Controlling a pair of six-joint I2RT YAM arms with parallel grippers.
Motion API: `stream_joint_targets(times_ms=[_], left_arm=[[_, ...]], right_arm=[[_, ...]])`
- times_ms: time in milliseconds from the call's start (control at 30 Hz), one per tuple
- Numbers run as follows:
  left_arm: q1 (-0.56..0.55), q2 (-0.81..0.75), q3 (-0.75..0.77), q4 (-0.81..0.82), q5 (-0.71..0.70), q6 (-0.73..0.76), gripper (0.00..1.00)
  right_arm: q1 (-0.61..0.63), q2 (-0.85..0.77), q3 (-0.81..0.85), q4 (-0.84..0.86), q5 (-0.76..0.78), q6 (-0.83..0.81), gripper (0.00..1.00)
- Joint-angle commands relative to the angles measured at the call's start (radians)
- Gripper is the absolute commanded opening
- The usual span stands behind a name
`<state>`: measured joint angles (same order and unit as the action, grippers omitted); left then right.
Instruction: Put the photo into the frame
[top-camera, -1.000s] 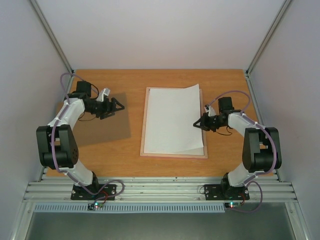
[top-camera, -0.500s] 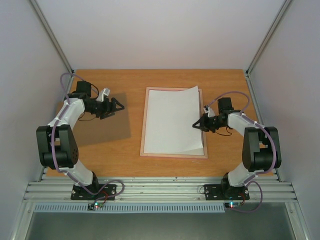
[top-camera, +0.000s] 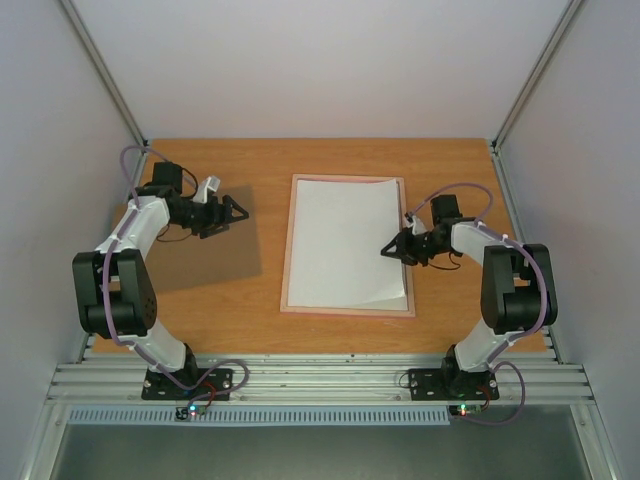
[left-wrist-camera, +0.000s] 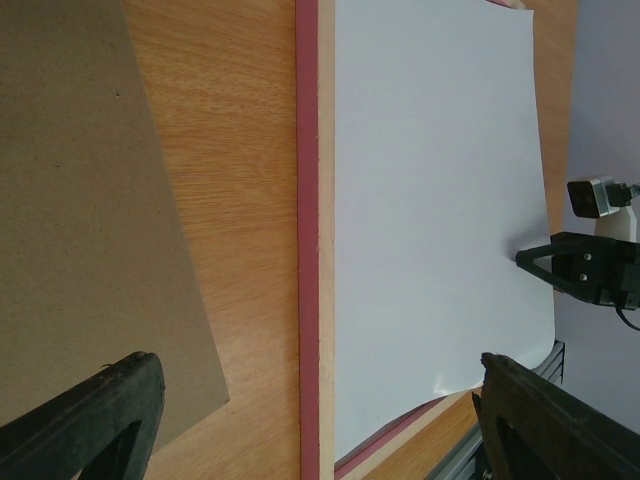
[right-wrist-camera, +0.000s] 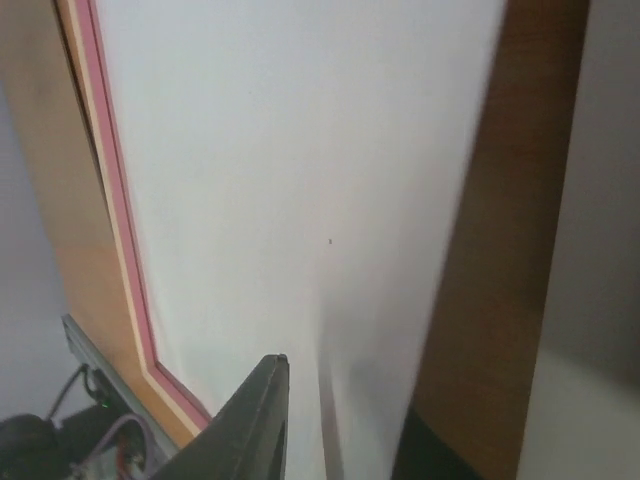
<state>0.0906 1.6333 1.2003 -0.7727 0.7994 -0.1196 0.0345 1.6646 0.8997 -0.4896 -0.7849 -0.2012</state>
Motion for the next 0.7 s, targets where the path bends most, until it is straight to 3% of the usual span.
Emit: stream_joint_targets(times_ms=[0, 333, 667], left_arm=[[0.005, 0.008, 0.001, 0.033, -0.001, 0.017, 0.86], [0.005, 0.020, 0.004, 0.040, 0.004, 0.012, 0.86], [0.006, 0.010, 0.005, 0.041, -0.018, 0.013, 0.87]], right_arm=[[0.008, -0.021, 0.035, -0.033, 0.033, -0.018, 0.26], [0.010, -0.084, 0.047, -0.096, 0.145, -0.038, 0.59], [0.010, -0.092, 0.083, -0.189, 0.260, -0.089, 0.72]])
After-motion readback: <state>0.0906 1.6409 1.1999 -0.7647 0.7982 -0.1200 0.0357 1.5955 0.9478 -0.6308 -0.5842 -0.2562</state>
